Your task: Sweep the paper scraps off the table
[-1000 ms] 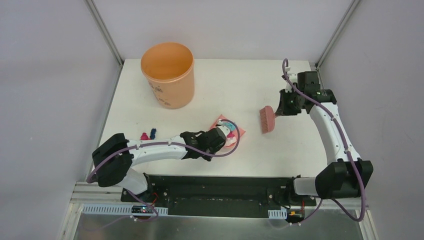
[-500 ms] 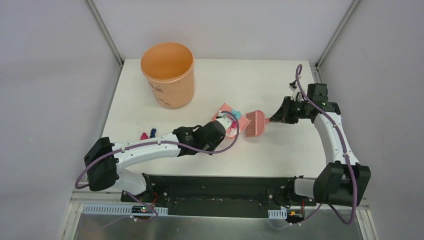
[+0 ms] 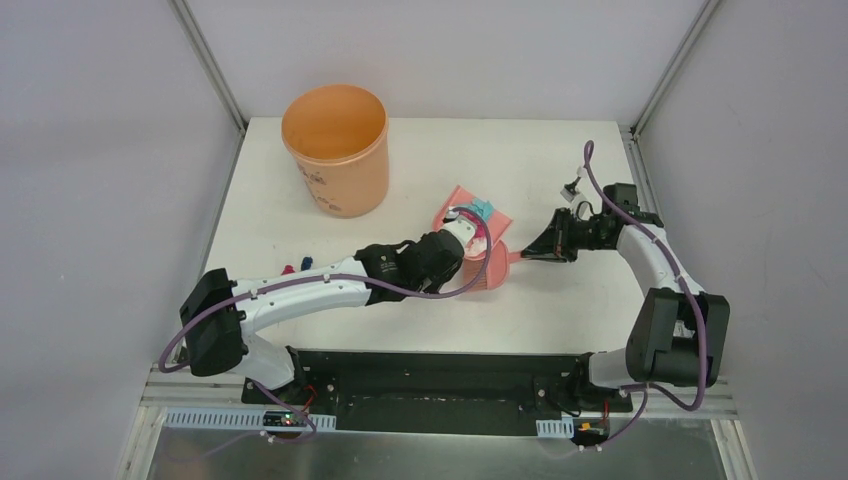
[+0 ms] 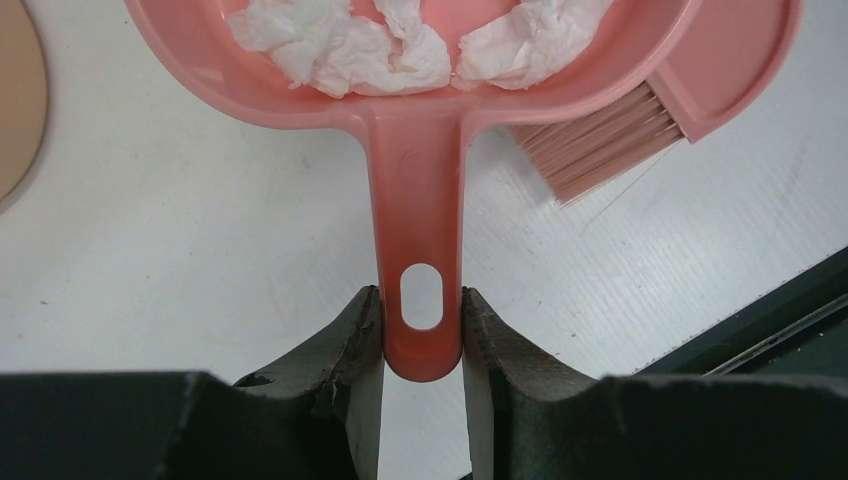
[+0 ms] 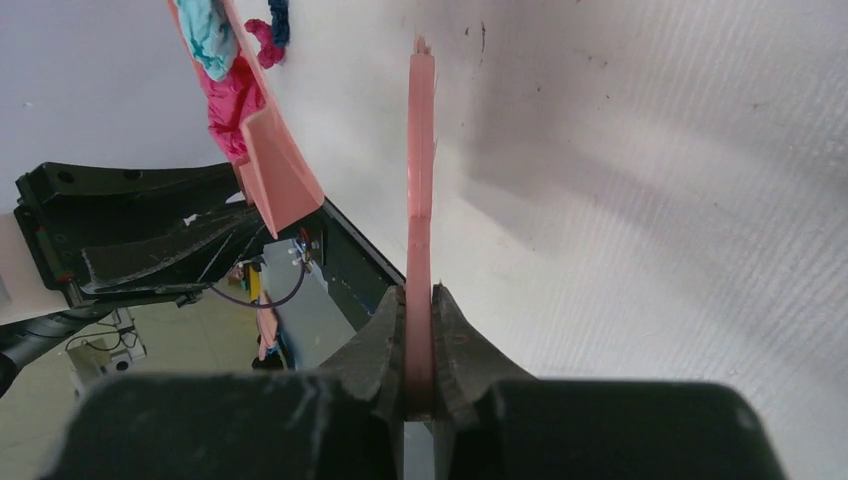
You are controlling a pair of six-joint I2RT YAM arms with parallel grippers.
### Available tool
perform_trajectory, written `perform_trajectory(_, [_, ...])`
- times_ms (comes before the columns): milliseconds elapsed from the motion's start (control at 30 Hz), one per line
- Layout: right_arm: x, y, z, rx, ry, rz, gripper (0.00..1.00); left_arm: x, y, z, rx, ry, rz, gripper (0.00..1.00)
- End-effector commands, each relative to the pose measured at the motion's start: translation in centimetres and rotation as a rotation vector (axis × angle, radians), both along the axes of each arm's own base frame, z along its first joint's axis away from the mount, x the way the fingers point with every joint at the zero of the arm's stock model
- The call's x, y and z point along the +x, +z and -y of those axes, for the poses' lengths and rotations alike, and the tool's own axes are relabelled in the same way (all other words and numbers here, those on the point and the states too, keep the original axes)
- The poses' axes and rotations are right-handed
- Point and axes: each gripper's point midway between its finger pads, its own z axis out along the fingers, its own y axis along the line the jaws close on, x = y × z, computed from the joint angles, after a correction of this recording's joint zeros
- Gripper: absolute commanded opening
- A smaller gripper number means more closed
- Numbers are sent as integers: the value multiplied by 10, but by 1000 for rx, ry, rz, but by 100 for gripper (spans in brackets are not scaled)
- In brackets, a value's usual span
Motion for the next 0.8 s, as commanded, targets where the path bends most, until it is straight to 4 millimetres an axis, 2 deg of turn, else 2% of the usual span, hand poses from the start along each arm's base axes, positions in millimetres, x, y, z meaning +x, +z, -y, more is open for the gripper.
perform_trajectory(0, [5, 12, -5, 79, 55, 47, 0, 14, 30, 18, -86, 18, 81, 0])
perform_trajectory(67, [6, 11, -5, 83, 73, 54, 0, 10, 32, 23, -117, 16, 60, 0])
perform_trajectory(167, [7, 9, -6, 92, 79, 37, 0, 10, 44, 31, -167, 24, 53, 0])
perform_trajectory(333, [7, 7, -4, 75, 73, 30, 0, 21, 68, 24, -127, 32, 127, 0])
perform_trajectory(500, [6, 10, -4, 65, 75, 52, 0, 34, 102, 0, -83, 77, 200, 0])
perform_trajectory(767, [6, 10, -4, 63, 76, 51, 0, 57, 149, -49, -86, 173, 252, 0])
